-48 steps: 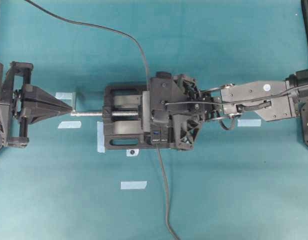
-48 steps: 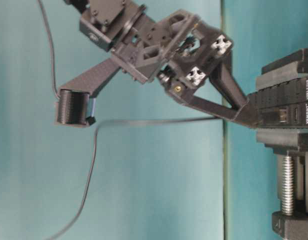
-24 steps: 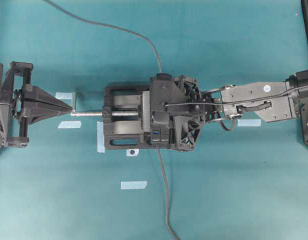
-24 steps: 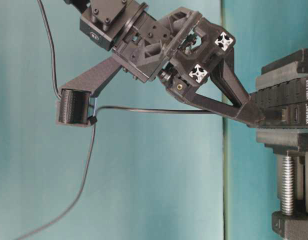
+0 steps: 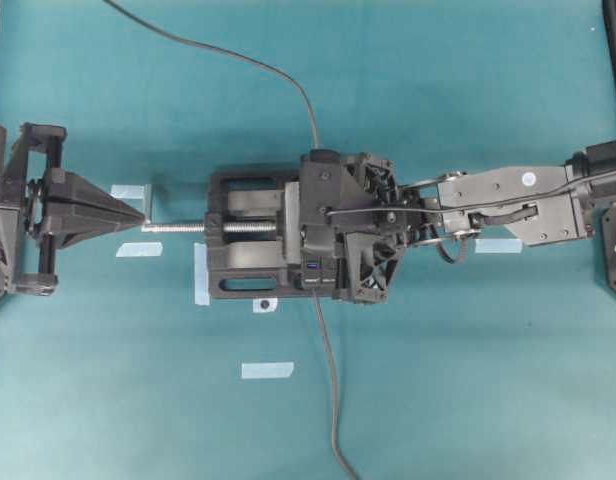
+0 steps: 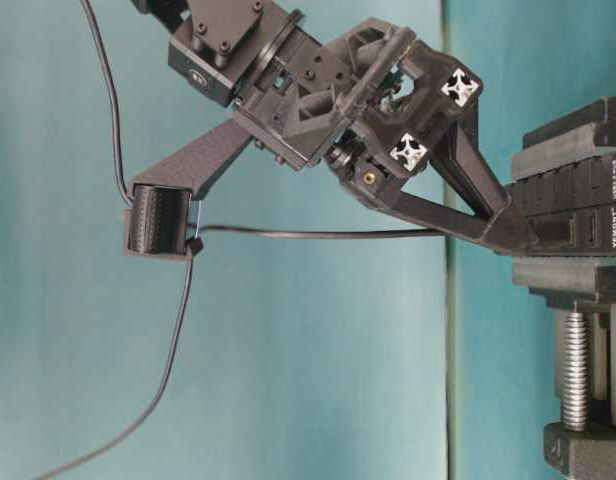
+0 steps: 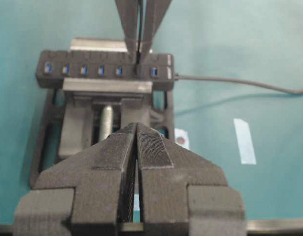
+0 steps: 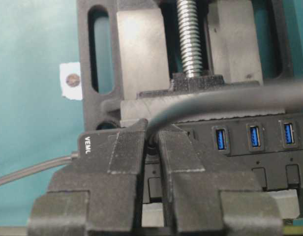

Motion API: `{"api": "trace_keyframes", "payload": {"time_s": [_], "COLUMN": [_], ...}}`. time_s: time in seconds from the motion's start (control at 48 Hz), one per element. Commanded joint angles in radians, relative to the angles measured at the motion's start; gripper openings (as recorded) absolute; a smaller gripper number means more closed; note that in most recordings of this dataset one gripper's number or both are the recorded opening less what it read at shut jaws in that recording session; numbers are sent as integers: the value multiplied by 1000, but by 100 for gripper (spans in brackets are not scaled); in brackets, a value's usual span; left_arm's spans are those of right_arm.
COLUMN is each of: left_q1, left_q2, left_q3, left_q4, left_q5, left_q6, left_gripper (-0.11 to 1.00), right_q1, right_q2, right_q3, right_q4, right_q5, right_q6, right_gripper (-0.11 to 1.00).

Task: Insert the USB into the second port from the front of the fixed hub.
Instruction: 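Align the plug with the second port and push it in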

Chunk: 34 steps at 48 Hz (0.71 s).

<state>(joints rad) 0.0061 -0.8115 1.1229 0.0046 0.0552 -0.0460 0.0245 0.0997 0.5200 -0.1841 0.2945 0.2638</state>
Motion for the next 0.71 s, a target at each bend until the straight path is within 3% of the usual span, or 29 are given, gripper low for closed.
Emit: {"api": "trace_keyframes", "payload": {"time_s": [0.0, 0.688], "left_q1": [0, 0], "left_q2": [2, 2], "left_q3": [-11, -9], "left_q4": [2, 2], "left_q5": [-11, -11], "left_q6": [-2, -2], "left_gripper": [0, 0], "right_q1": [11, 12], "right_q2": [15, -5], "right_q3": [5, -12], "right_q4": [3, 3], "right_q5": [8, 2], "right_q6": [12, 12], "right_gripper": [9, 10]}}
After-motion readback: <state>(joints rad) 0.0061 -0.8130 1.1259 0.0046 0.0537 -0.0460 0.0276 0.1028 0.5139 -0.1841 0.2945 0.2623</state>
